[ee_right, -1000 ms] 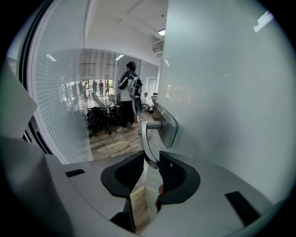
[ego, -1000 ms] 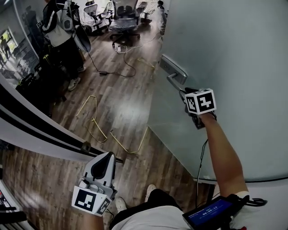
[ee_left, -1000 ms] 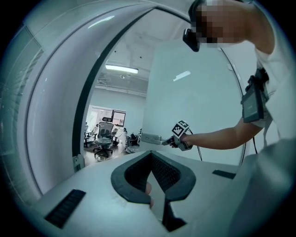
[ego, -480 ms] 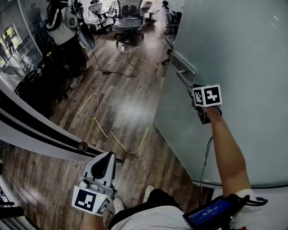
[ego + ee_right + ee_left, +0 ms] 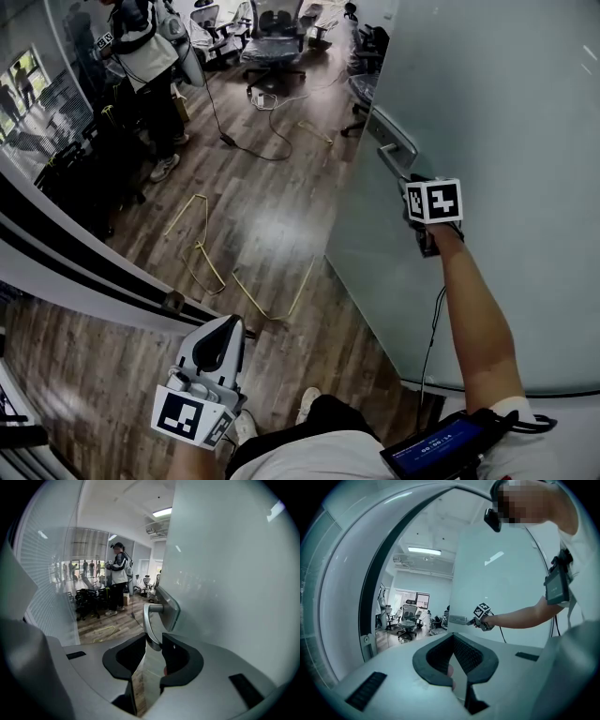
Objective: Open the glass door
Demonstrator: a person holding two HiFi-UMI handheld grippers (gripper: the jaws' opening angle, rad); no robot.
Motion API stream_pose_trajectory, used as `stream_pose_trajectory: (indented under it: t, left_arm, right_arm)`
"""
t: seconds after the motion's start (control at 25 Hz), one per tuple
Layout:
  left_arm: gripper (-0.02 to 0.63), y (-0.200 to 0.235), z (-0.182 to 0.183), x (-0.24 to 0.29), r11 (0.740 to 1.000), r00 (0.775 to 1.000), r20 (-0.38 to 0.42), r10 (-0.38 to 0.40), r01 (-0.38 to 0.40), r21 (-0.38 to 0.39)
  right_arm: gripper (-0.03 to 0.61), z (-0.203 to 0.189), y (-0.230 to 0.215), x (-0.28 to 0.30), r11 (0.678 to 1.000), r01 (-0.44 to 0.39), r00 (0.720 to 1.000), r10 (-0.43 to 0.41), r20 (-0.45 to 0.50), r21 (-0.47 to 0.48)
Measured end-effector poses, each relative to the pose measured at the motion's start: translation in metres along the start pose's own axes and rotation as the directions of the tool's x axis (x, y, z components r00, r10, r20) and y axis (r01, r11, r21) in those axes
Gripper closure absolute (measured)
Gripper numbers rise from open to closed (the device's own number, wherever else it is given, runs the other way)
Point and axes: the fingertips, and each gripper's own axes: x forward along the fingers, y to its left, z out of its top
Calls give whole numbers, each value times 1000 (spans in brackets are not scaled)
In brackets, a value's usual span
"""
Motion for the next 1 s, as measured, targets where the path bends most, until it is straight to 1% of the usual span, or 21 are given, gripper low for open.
stream_pose_trajectory:
  t: [0.12,0.24,0.36,0.48,0.68,0.8,1.0]
  left_arm:
    - [615,4,3,-4,1000,1000,4,-4,4,3]
    - [615,12,8,-10,1000,1000,9,-12,12,3]
    - [615,13,13,-16,1000,1000,14,-27,27,8]
    - [615,18,16,-25,999,999,21,-48,48,13]
    - [615,22,25,-43,996,995,40,-92,91,23]
    - [615,25,32,-61,993,992,52,-118,116,31]
    - [615,33,46,-103,987,985,72,-157,153,46]
  right_arm:
    - [472,13,0,-12,999,53,995,-52,88,-9]
    - [472,37,7,-38,997,81,979,-79,187,-2]
    - [472,62,19,-82,995,105,950,-101,296,2]
    - [472,79,41,-125,995,101,918,-99,383,16]
    - [474,85,82,-191,996,87,884,-83,459,12]
    - [510,82,109,-230,995,104,867,-94,489,7]
    - [546,77,157,-293,993,117,840,-118,530,36]
